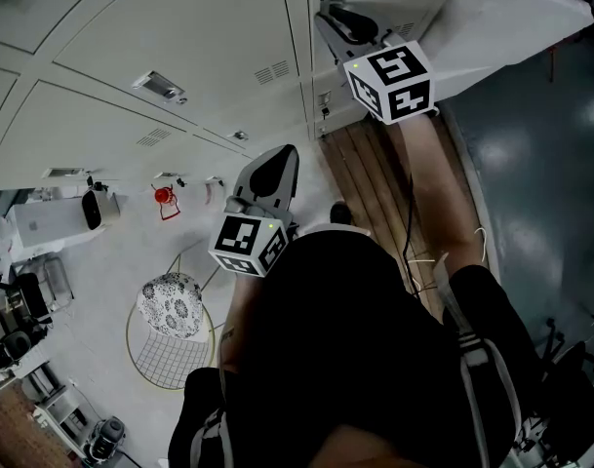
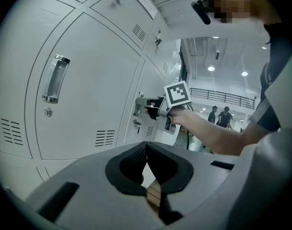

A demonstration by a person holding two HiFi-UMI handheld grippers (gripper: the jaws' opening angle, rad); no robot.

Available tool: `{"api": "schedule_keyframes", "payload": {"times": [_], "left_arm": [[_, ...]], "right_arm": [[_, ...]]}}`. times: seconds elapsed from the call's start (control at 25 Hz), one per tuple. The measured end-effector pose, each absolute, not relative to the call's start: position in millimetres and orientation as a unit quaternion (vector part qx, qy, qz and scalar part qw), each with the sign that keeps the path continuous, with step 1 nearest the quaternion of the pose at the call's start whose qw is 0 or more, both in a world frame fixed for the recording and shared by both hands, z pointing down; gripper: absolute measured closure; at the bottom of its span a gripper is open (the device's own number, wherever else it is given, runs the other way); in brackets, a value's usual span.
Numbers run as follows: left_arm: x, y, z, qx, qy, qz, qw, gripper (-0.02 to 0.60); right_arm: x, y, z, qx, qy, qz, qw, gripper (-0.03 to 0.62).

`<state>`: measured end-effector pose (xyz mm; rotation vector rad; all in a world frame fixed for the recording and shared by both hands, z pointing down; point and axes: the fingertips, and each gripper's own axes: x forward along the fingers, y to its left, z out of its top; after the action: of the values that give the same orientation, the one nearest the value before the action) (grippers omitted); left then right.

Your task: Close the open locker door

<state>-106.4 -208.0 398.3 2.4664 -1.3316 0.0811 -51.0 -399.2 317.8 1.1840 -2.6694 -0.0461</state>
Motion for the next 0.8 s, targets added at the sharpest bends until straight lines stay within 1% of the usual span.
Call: {"api": "schedule_keyframes", "payload": {"times": [0.32, 0.8], "left_arm": [[-117, -209, 400, 0.863, -0.474, 0.029, 0.170, 0.564], [-132, -205, 401, 0.854, -0.490, 0.030, 0.171, 0.565]], "right_arm": [[-54, -407, 319, 0.410, -0.905, -0.019, 0.108, 0.538], [-53, -407, 318, 0.424, -0.901, -0.017, 0.086, 0.539]]}}
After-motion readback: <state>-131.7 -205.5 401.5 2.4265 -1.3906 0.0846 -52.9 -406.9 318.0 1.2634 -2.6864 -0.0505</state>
